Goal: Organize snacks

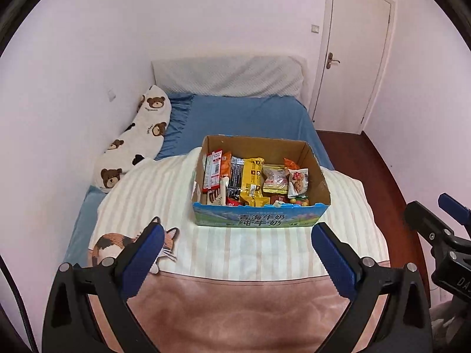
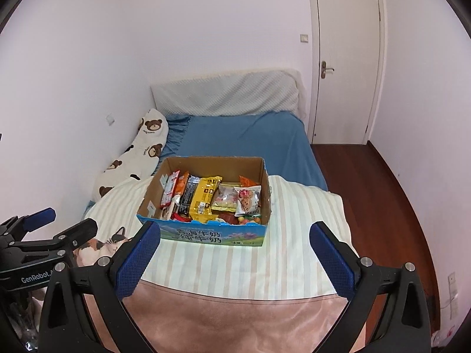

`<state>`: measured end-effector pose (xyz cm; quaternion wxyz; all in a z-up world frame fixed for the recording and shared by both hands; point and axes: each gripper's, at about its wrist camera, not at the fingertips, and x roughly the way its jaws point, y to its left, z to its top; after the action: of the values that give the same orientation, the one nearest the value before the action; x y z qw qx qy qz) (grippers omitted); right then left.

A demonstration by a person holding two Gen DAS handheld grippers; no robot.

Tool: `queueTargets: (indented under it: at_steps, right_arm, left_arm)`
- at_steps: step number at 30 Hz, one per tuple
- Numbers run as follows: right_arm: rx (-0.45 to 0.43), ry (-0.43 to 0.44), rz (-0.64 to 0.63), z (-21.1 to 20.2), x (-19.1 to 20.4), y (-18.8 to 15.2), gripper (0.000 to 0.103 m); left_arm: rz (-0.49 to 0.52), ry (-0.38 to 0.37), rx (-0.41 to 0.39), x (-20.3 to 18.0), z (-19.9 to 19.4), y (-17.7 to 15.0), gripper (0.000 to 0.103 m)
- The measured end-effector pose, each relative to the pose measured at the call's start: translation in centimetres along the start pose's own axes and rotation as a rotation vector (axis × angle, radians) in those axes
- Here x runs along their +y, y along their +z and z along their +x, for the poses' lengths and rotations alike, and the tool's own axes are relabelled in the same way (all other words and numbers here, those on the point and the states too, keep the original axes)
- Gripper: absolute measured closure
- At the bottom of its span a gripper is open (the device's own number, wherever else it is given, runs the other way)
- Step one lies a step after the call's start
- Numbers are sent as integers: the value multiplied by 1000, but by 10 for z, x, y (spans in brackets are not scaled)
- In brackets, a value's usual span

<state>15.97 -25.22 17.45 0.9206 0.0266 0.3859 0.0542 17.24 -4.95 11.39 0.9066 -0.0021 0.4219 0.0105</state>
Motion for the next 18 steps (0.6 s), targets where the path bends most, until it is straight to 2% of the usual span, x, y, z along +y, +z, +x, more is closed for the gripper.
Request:
queueTargets:
  at_steps: [9, 18]
  right_arm:
    - [-14, 6, -17, -29, 6, -8, 0]
    - [-13, -21, -7, -18, -1, -5, 0]
  left_arm:
    - [7, 13, -29, -3, -19, -8, 1]
    - [-17, 15, -14, 0, -8, -6, 1]
